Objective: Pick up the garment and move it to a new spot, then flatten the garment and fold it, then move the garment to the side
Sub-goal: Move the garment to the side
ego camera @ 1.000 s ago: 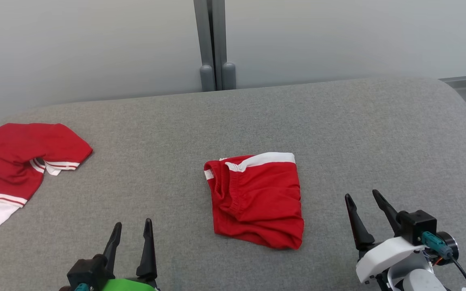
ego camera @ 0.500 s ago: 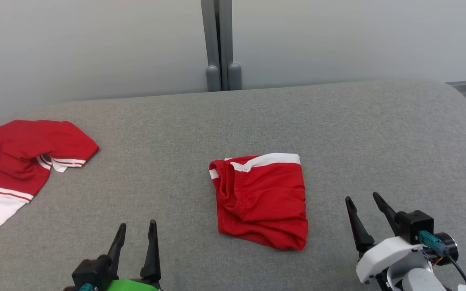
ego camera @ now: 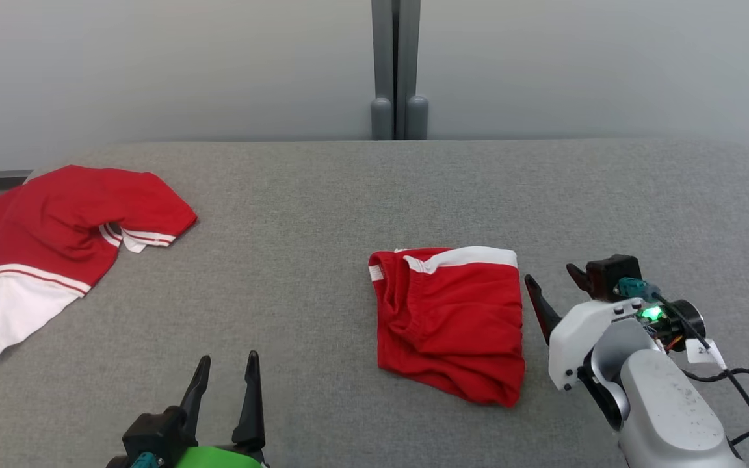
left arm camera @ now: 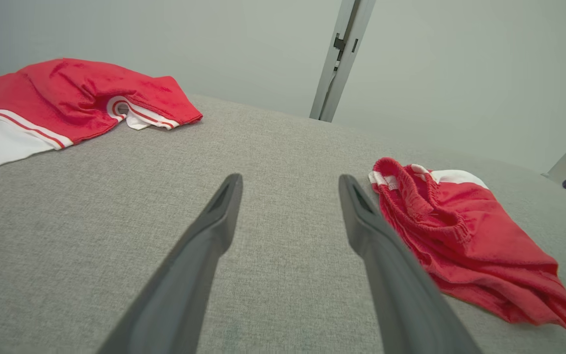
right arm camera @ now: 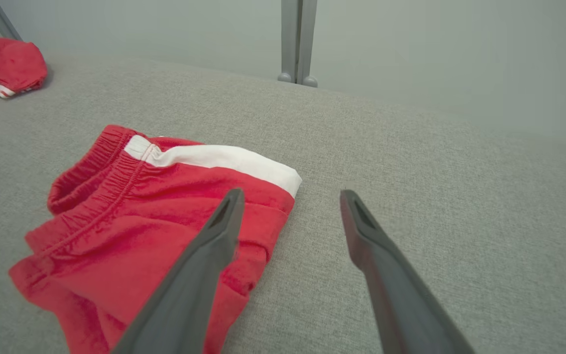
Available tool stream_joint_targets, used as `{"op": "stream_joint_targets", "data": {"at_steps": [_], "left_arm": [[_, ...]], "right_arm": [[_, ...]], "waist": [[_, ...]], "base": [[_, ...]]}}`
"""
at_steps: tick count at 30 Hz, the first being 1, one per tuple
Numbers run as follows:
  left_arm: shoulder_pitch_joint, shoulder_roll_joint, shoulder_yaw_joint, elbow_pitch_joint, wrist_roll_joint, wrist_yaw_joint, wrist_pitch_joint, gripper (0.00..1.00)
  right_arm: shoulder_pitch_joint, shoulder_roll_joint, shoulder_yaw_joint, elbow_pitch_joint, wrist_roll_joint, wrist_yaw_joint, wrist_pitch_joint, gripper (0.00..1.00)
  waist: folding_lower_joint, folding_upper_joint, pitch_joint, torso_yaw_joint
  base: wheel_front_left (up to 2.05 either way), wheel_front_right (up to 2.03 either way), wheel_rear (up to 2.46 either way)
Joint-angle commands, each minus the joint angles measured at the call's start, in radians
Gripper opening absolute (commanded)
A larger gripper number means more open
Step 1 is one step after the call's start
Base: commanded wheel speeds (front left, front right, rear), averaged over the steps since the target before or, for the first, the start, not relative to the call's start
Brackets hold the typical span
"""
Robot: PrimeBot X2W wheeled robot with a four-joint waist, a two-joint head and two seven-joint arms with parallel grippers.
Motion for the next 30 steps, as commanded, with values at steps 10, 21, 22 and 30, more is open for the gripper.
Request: {"op": "stream_joint_targets", "data": {"at_steps": [10,21,22,30], "left_arm": [[-0.033,0.003,0.002,-0.009,-0.021,0.021,0.0,1.0],[-0.052,0.003,0.031,-0.028,-0.024,0.029,0.0,1.0],[-0.055,0.003,0.031,-0.029,-0.022,0.029,0.0,1.0],[-0.085,0.003,0.034,-0.067,-0.016,0.016,0.0,1.0]], "right_arm": [[-0.077,-0.004,-0.024,0.136,0.022,-0.001,0.18,1.0],[-0.124,-0.003,0.057,0.233,0.112,-0.001,0.264,0.21],[-0.128,-0.003,0.064,0.234,0.115,-0.001,0.264,0.0],[-0.2,-0.01,0.068,0.226,0.057,-0.001,0.198,0.0]], "waist": [[0.0,-0.0001,0.067,0.088],[0.0,-0.0001,0.116,0.102],[0.0,-0.0001,0.119,0.099],[0.0,-0.0001,0.164,0.014]], "base": [[0.0,0.0,0.0],[0.0,0.0,0.0],[0.0,0.0,0.0],[0.0,0.0,0.0]]}}
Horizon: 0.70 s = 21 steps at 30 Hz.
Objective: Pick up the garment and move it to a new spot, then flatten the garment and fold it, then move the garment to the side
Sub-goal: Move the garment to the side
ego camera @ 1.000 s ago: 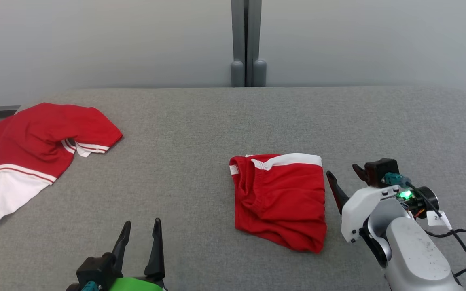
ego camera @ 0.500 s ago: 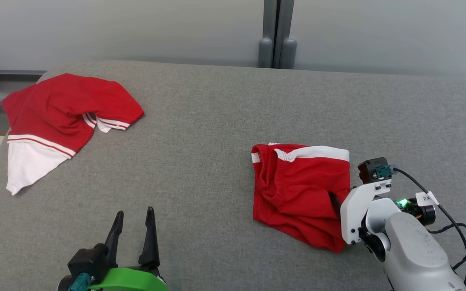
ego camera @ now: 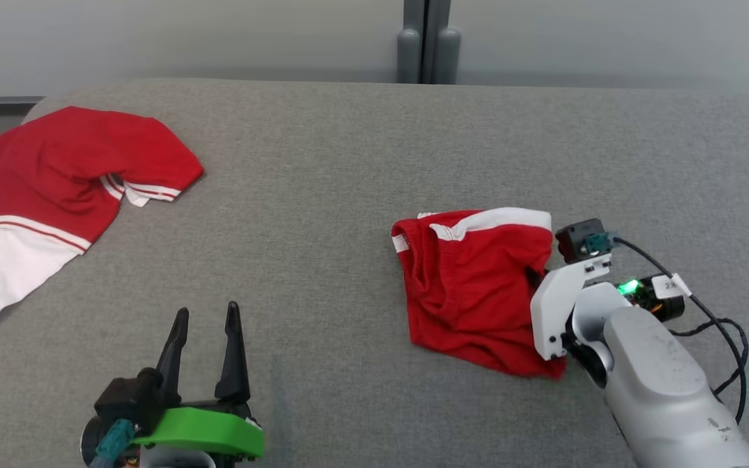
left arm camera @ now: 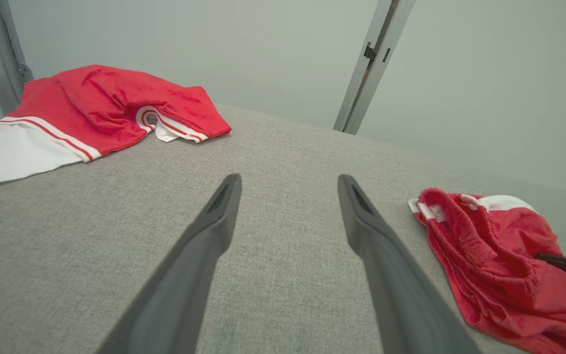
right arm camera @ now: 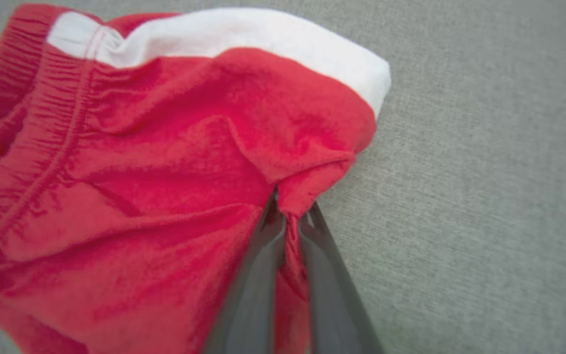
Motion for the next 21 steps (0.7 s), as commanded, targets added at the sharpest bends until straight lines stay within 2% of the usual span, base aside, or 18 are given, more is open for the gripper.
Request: {"op": "stream_joint_targets", "data": {"at_steps": [1,10,16,21], "left_arm": [[-0.026,0.002,0.003,-0.01,0.012,-0.006,-0.001,1.0],[-0.098,0.002,0.006,-0.039,0.059,-0.03,-0.001,1.0],[-0.145,0.003,-0.013,-0.023,0.105,-0.049,0.0,1.0],[-0.193,0.022,-0.027,0.0,0.135,-0.06,0.0,1.0]], "right_arm": [[-0.019,-0.019,-0.016,-0.002,-0.019,-0.002,-0.015,0.0],[-0.092,-0.086,-0.107,-0.03,-0.089,-0.002,-0.054,0.0],[-0.137,-0.094,-0.181,-0.036,-0.107,-0.002,-0.084,0.0],[-0.164,-0.091,-0.219,-0.032,-0.129,-0.002,-0.12,0.0]], "waist": [[0.0,0.0,0.034,-0.057],[0.0,0.0,0.13,-0.257],[0.0,0.0,0.201,-0.386],[0.0,0.0,0.254,-0.451]], "base": [[0.0,0.0,0.0],[0.0,0.0,0.0],[0.0,0.0,0.0],[0.0,0.0,0.0]]}}
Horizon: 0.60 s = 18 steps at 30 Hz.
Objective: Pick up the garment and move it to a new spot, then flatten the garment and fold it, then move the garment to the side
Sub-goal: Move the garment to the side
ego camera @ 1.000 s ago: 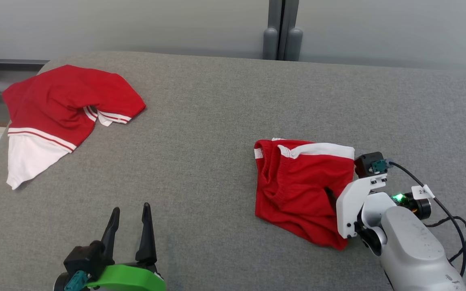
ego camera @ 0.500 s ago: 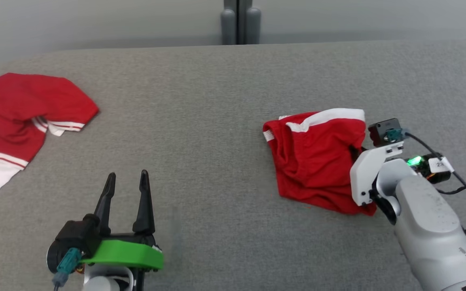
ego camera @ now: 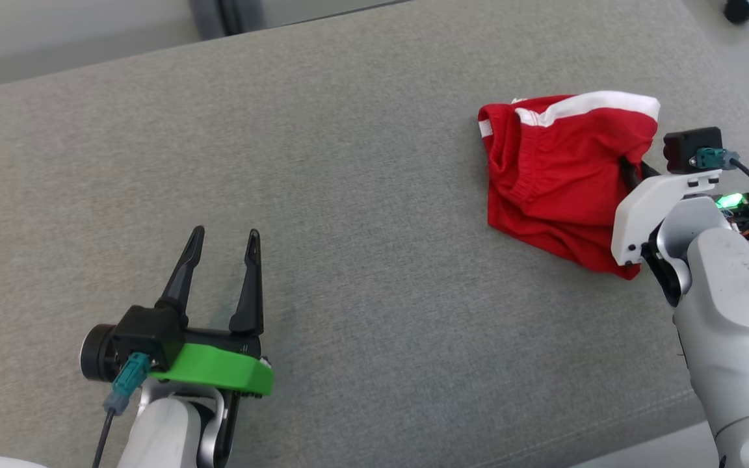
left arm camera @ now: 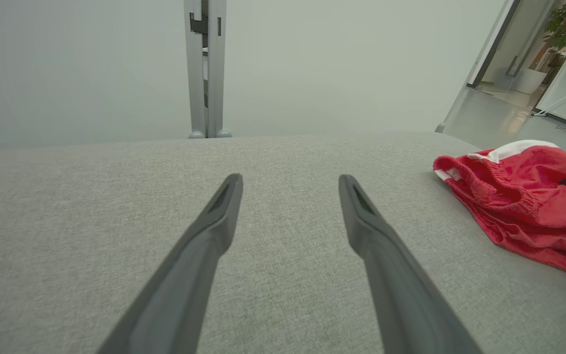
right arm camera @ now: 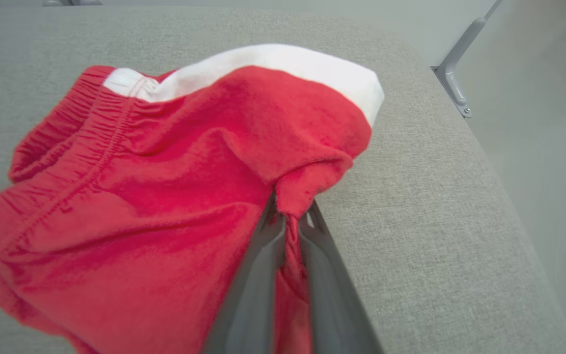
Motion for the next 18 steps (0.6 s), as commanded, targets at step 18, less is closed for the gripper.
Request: {"op": "stream_joint_targets", "data": {"at_steps": [18], "left_arm": [[-0.104,0.024,-0.037,0.007,0.023,-0.016,0.0,1.0]], "right_arm": [[-0.242,-0.081,-0.137,0.104,-0.11,-0.001,-0.063,0.0]], "waist": [[-0.0001,-0.0001,0.206,-0.003]], "base": [[0.0,0.0,0.0]]}}
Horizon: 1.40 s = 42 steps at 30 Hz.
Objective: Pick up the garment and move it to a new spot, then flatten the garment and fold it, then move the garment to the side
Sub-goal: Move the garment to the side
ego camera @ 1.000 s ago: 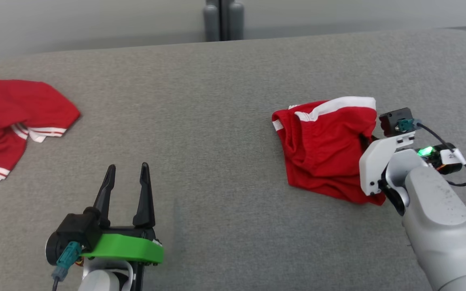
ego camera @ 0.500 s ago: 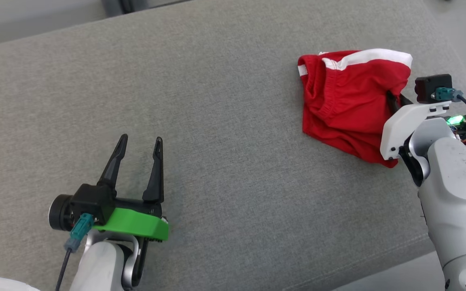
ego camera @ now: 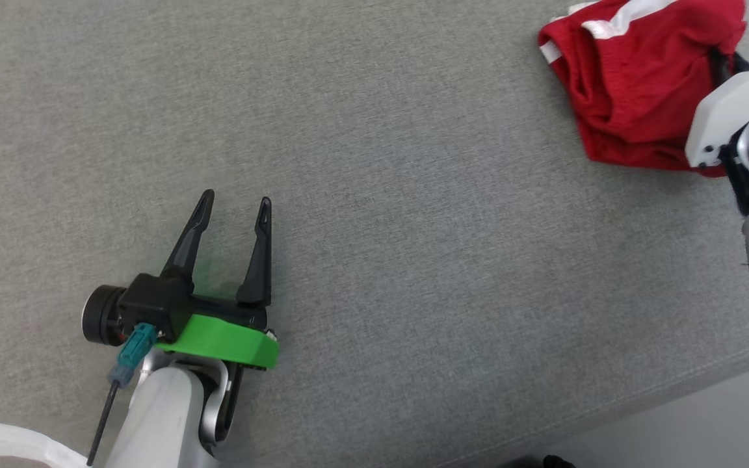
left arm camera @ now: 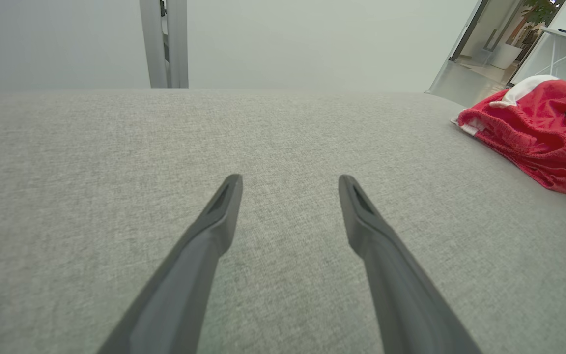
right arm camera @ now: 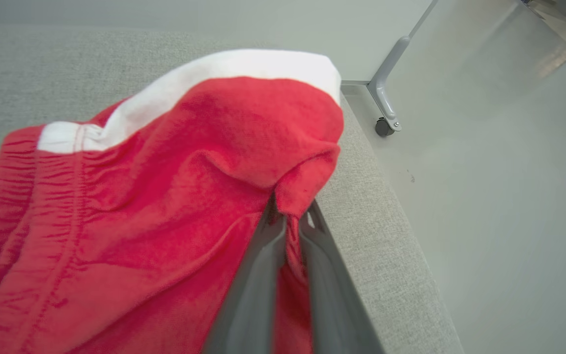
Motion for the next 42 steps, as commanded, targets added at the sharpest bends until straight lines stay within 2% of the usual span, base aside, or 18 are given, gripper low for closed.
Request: {"op": "stream_joint_targets", "data": {"at_steps": [1,5,6,7,8,14,19,31,39,42], "left_arm": [[-0.015,0.004,0.003,-0.007,0.007,-0.005,-0.001,1.0],[-0.014,-0.004,0.004,-0.016,0.003,-0.005,0.0,1.0],[-0.013,-0.005,0.006,-0.018,0.002,-0.005,-0.001,1.0],[-0.012,-0.007,0.006,-0.019,0.001,-0.005,0.0,1.0],[-0.012,-0.009,0.007,-0.019,0.001,-0.005,0.0,1.0],[0.004,-0.016,0.013,-0.014,-0.001,-0.006,0.0,1.0],[0.024,-0.017,0.023,-0.008,-0.006,-0.007,0.0,1.0],[0.084,-0.025,0.079,0.008,-0.04,-0.005,-0.001,1.0],[0.194,-0.027,0.142,0.007,-0.062,0.02,-0.001,1.0],[0.248,-0.027,0.152,0.006,-0.078,0.034,0.0,1.0]], "right_arm": [[-0.021,-0.019,-0.019,0.011,-0.014,-0.001,0.004,0.0],[-0.059,-0.081,-0.077,0.036,-0.055,-0.001,0.0,0.0],[-0.063,-0.092,-0.089,0.041,-0.065,-0.001,-0.002,0.12],[-0.067,-0.105,-0.102,0.044,-0.081,-0.001,-0.013,0.35],[-0.074,-0.114,-0.121,0.046,-0.095,-0.001,-0.026,1.0],[-0.072,-0.089,-0.189,0.051,-0.146,-0.001,-0.091,1.0],[-0.049,-0.052,-0.176,0.051,-0.185,-0.001,-0.136,1.0],[0.026,0.069,-0.035,0.04,-0.163,-0.001,-0.262,1.0],[0.193,0.135,0.055,-0.052,-0.076,-0.001,-0.29,1.0],[0.296,0.152,0.083,-0.137,-0.037,-0.001,-0.291,1.0]], "waist": [[-0.0001,-0.0001,0.025,0.057],[-0.0001,-0.0001,0.034,0.097],[-0.0001,-0.0001,0.034,0.102],[-0.0001,-0.0001,0.034,0.109],[-0.0001,-0.0001,0.033,0.114],[-0.0001,-0.0001,0.004,0.12],[-0.0001,-0.0001,-0.043,0.115],[-0.0001,-0.0001,-0.247,0.133],[-0.0001,-0.0001,-0.376,0.178],[-0.0001,-0.0001,-0.411,0.2]], "base": [[0.0,0.0,0.0],[0.0,0.0,0.0],[0.0,0.0,0.0],[0.0,0.0,0.0],[0.0,0.0,0.0],[0.0,0.0,0.0],[0.0,0.0,0.0],[0.0,0.0,0.0],[0.0,0.0,0.0],[0.0,0.0,0.0]]}}
